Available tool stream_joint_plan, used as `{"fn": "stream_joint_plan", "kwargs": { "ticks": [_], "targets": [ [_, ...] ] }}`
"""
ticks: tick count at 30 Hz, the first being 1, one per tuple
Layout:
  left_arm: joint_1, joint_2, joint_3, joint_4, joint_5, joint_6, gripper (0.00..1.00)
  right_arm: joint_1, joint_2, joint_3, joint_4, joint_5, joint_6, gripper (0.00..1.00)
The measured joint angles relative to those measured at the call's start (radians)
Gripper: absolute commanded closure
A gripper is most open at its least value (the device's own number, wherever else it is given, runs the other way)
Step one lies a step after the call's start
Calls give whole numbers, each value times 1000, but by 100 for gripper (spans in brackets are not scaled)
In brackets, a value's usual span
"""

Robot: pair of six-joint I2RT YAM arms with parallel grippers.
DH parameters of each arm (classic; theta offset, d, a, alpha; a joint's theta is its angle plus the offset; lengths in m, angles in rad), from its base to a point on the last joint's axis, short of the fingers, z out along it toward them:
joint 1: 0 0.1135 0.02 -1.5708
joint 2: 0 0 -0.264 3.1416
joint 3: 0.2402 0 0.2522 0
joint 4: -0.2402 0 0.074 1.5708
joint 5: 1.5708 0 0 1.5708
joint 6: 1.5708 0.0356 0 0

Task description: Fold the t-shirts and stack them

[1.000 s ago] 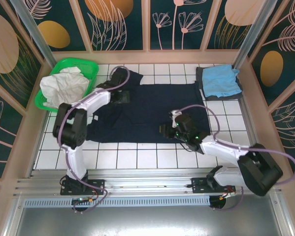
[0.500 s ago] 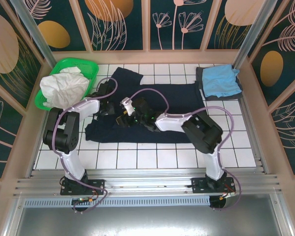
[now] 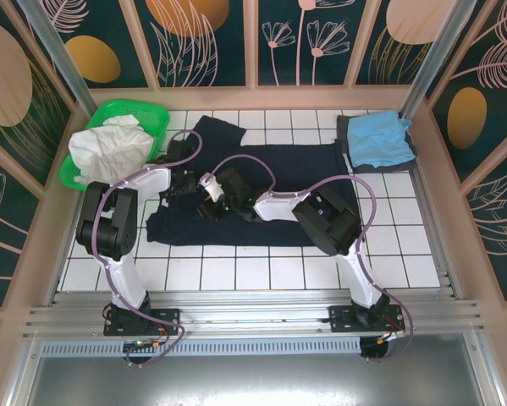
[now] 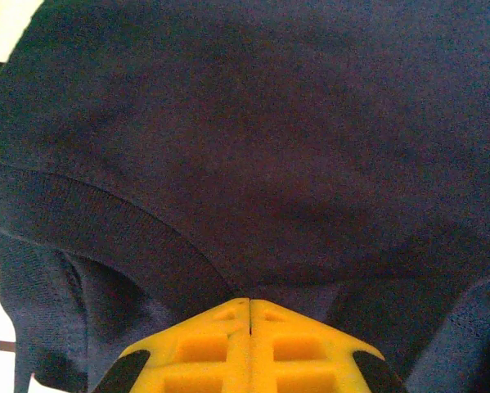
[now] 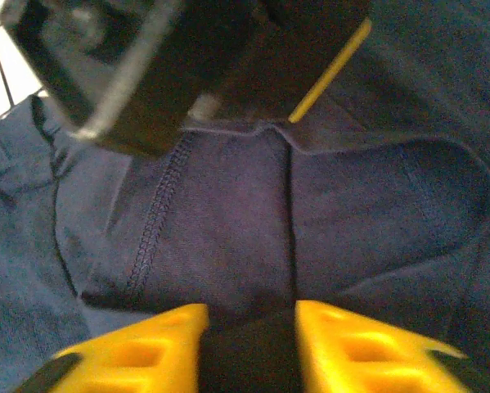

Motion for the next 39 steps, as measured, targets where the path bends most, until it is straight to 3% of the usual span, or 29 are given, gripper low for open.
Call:
{"fn": "stream_joint_plan", "kwargs": {
  "ticks": [6,9,12,18,19,26,33,39],
  "targets": [
    [12,0,33,-6,7,0,100,-9,-12,-14,-1,29,3,99],
    [21,0,62,-13,8,-2,100,-21,-53,-59,14,53,14,100],
    [31,0,86,-16,11,-10,93,-45,-95,-98,47,73,39,100],
    [48,17,119,-44,-3,-28,56,-106,-120,-173,144,91,121,100],
    [50,19,127,-52,-8,-31,50,-115,-120,-181,145,92,136,97],
    [51,-24,95,-55,-47,-53,47,-165,-120,-187,161,141,225,57],
    [48,-216,-227,40,19,-117,48,-196,-146,-196,109,206,249,55],
    [23,-378,-507,114,51,-195,47,-178,-380,-424,79,269,294,55]
  ]
}}
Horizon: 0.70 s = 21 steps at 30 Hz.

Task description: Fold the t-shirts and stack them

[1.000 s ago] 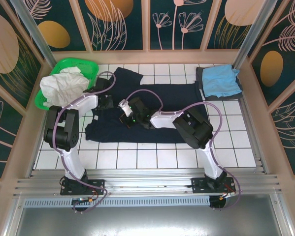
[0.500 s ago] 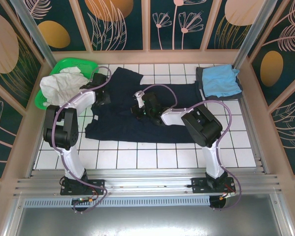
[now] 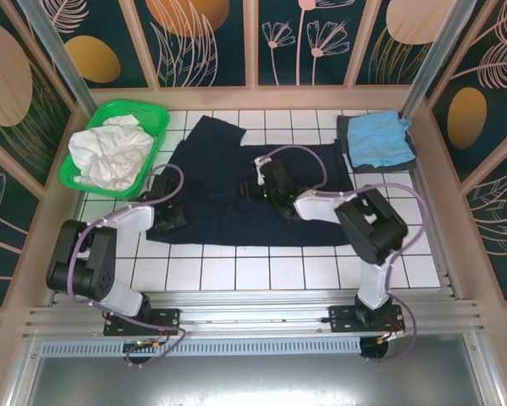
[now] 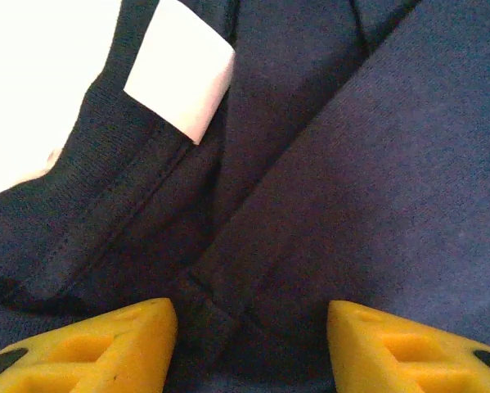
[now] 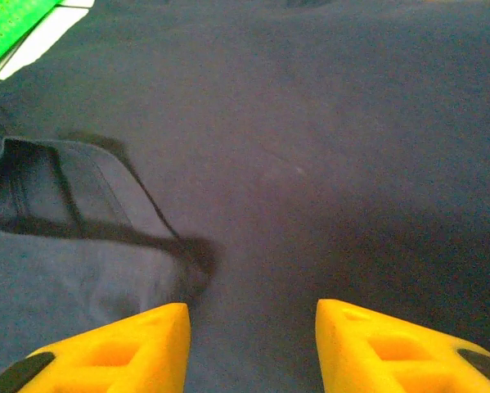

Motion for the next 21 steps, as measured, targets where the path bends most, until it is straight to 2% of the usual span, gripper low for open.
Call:
{"fn": "stream_joint_plan", "kwargs": {
  "ticks": [4,9,13,15,17,19,21],
  "targets": [
    [0,-41,-52,29,-18,-55,49,32,-153,-203,10,33,69,55],
    [2,-47,-62,42,-53,-107,48,39,-223,-397,-14,71,181,55],
    [25,-66,-76,32,-85,-130,47,23,-307,-459,-52,106,270,55],
    [31,-66,-67,3,-116,-139,50,5,-325,-471,-60,106,313,54],
    [29,-64,-37,-43,-145,-143,46,-8,-338,-478,-73,107,343,54],
    [2,-61,11,-70,-178,-142,41,-19,-349,-478,-89,107,360,54],
    [-58,-47,78,-74,-187,-130,41,-23,-356,-478,-105,110,366,54]
  ]
}}
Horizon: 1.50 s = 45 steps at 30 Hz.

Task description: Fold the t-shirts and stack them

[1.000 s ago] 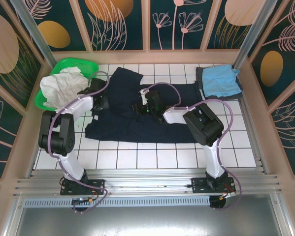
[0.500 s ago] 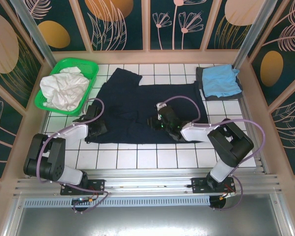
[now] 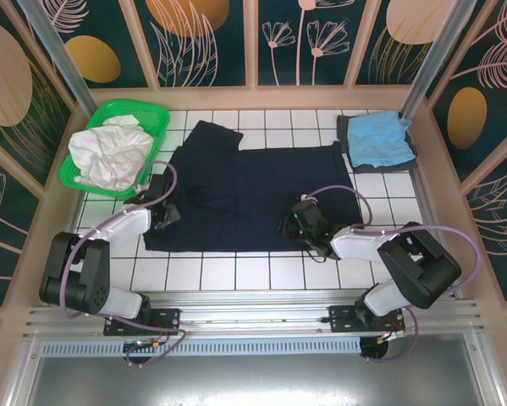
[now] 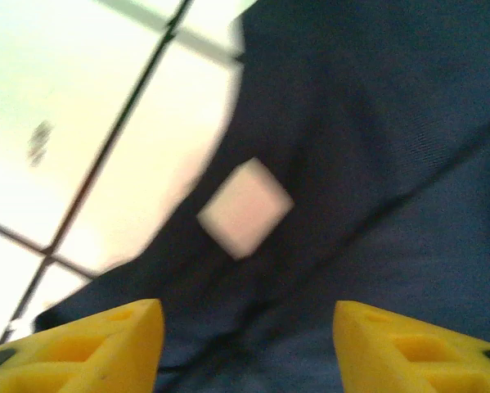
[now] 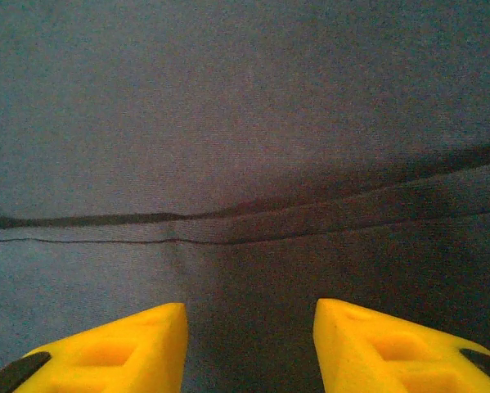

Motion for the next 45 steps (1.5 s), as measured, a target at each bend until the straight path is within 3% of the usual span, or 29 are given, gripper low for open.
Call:
{"fn": "stream_joint_plan", "kwargs": {
  "ticks": [4,9,16,22,29,36,41,45],
  "targets": [
    [-92,117,160,30,33,28,41,0,-13,3,-34,8,0,54],
    [-96,320,274,21,30,50,43,-2,-35,3,-71,13,0,54],
    [-95,472,453,-42,22,90,78,-13,-112,-39,-111,20,0,53],
    [-95,513,535,-57,21,102,91,-35,-148,-65,-128,23,-6,53],
    [-93,599,619,-132,-28,96,90,-39,-150,-66,-140,22,-11,53],
    [-91,735,821,-241,-114,69,87,-40,-172,-88,-140,25,-11,53],
    [-77,742,824,-272,-149,40,70,-42,-189,-92,-166,37,2,53],
    [-63,729,824,-293,-157,40,43,-42,-219,-92,-217,46,21,54]
  ]
}}
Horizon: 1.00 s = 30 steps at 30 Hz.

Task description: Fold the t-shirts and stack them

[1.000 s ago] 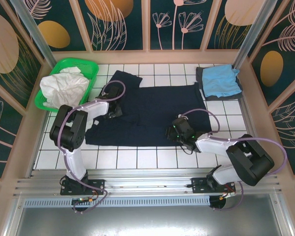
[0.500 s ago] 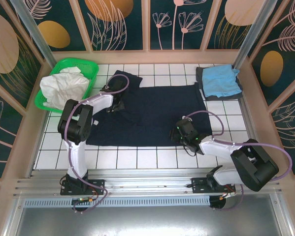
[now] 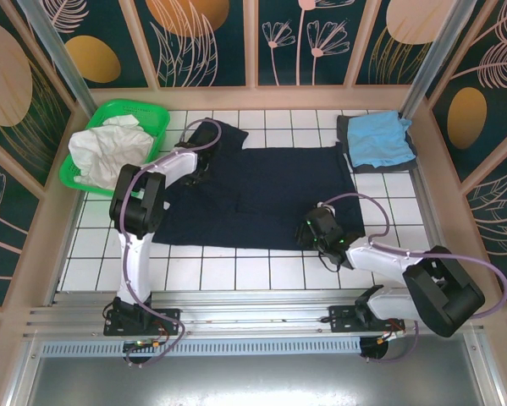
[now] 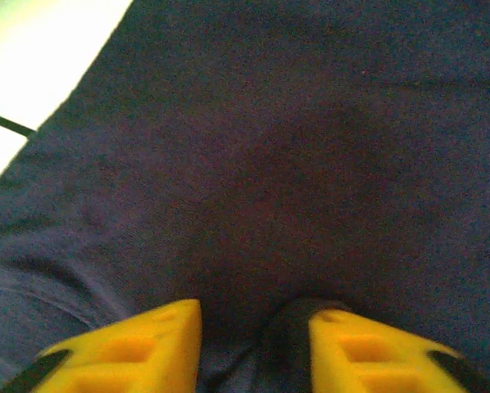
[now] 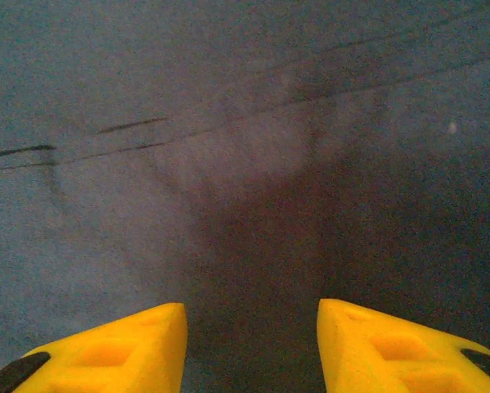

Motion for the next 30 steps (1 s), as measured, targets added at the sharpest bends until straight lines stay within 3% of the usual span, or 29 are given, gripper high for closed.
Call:
{"fn": "stream_joint_plan", "kwargs": {
  "ticks": [2,4,9,15,21,30],
  "targets": [
    [5,-17,0,-13,0,3,35,0,-25,1,-15,-4,3,54],
    [6,-46,-11,-13,2,14,19,1,-54,6,-16,-15,4,54],
    [8,-259,-176,50,38,35,10,27,-19,108,87,-87,3,51],
    [8,-531,-475,137,63,33,5,69,302,410,242,-190,-6,50],
    [11,-668,-698,180,85,18,7,95,628,713,229,-250,-33,50],
    [18,-740,-908,251,147,-27,8,97,835,919,77,-252,-48,52]
  ]
}}
